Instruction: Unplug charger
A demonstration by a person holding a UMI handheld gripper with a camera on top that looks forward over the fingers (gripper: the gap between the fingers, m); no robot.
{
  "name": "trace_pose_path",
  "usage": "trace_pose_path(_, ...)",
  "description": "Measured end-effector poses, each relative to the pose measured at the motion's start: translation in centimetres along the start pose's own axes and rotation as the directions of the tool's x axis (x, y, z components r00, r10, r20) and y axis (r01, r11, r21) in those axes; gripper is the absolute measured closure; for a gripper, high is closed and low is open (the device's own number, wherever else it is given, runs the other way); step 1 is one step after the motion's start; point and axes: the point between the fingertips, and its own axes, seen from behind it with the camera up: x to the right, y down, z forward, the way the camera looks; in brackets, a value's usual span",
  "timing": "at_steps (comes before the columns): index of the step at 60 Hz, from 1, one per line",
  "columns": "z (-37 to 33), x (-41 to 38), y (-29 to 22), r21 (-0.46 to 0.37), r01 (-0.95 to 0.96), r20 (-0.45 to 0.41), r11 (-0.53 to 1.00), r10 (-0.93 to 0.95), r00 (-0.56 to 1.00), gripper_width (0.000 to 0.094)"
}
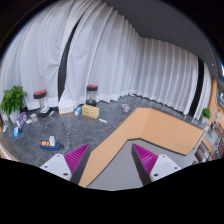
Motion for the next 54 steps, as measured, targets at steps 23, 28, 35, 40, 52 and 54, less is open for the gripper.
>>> trace_pose_path(23,1.9,-0.6,7.7,-0.086,-0.03,0.007,0.996,0.031,1.0,0.0084)
trace_pose_path(28,2.3,-3.3,11.2,-0.118,-0.024,0.041,0.993,0.029,0.999,0.0083)
trace_pose_path(35,2.8,-9.9,15.2,-0.165,-0.027,0.132,0.986,0.049,0.99,0.009)
trace_pose_path(40,4.2,-15.9,16.1,-0.154,-0.036,0.206,0.987,0.067,0.976,0.0089)
trace_pose_path(52,11.4,-29.2,12.7,-0.064,-0.041,0.305,0.997,0.059,0.951,0.0083)
trace_pose_path(54,13.0,-31.1,12.2,-0.063,-0.051,0.313,0.997,0.069,0.947,0.0084)
